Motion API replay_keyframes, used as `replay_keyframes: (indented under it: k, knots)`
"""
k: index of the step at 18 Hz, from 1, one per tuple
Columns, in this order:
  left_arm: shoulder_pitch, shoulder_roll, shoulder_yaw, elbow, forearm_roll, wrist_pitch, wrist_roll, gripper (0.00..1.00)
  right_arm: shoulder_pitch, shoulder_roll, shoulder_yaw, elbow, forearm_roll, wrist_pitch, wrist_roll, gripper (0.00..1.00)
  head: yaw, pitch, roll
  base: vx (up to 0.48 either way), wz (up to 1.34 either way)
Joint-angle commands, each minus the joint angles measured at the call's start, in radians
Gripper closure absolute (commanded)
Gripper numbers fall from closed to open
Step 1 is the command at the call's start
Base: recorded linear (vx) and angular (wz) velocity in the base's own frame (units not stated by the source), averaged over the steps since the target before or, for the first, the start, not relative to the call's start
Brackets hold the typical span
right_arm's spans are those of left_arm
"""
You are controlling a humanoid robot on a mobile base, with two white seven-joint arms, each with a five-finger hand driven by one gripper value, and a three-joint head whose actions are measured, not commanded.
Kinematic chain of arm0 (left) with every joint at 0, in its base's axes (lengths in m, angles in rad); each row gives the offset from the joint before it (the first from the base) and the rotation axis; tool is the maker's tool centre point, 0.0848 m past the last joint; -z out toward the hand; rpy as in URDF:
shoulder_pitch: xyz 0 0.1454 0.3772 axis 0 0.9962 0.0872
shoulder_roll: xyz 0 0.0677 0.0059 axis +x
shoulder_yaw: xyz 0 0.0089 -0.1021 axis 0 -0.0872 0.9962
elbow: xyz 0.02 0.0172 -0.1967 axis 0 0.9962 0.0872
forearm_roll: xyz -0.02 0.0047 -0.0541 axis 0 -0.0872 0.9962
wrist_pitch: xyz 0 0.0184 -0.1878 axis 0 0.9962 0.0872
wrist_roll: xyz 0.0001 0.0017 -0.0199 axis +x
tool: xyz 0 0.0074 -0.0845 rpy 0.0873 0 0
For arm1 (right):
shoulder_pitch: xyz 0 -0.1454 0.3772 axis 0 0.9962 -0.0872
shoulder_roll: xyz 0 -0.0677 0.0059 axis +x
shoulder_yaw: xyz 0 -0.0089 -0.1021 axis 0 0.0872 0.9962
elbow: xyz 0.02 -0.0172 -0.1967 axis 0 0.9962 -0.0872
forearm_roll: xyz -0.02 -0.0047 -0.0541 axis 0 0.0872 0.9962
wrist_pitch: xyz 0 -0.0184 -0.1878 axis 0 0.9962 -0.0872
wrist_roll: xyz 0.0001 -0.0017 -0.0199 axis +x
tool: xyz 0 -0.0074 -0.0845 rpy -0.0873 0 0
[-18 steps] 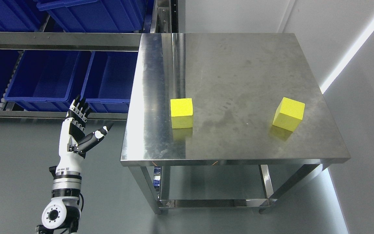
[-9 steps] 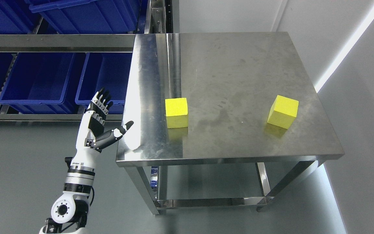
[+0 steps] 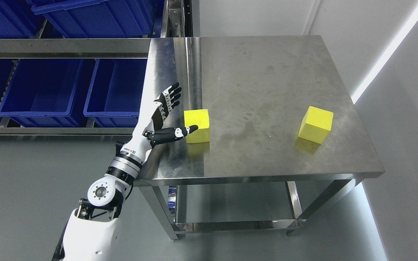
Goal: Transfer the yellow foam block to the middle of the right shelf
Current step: 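Close the left hand fingers around the yellow foam cube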
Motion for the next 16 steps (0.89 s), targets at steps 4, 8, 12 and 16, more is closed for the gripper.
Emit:
replay_keyframes:
  k: [4, 8, 12, 16]
  knots:
    - [-0.084, 0.017, -0.168, 0.11, -0.085, 0.077, -0.062, 0.01, -0.001, -0.017, 0.0, -0.017, -0.002, 0.001, 0.0, 0.0, 0.0, 0.0, 0.0, 0.0, 0.0]
    - [-0.079, 0.017, -0.165, 0.125, -0.116, 0.082, -0.062, 0.01, -0.003, -0.017, 0.0, -0.017, -0.002, 0.001, 0.0, 0.0, 0.0, 0.0, 0.0, 0.0, 0.0]
    - [-0.079, 0.017, -0.15, 0.131, -0.133, 0.12, -0.062, 0.07, -0.002, -0.017, 0.0, -0.017, 0.0, 0.001, 0.0, 0.0, 0.0, 0.0, 0.0, 0.0, 0.0]
    - [-0.061, 0.017, -0.098, 0.131, -0.13, 0.114, -0.096, 0.37, -0.003, -0.017, 0.0, -0.017, -0.002, 0.001, 0.0, 0.0, 0.0, 0.0, 0.0, 0.0, 0.0]
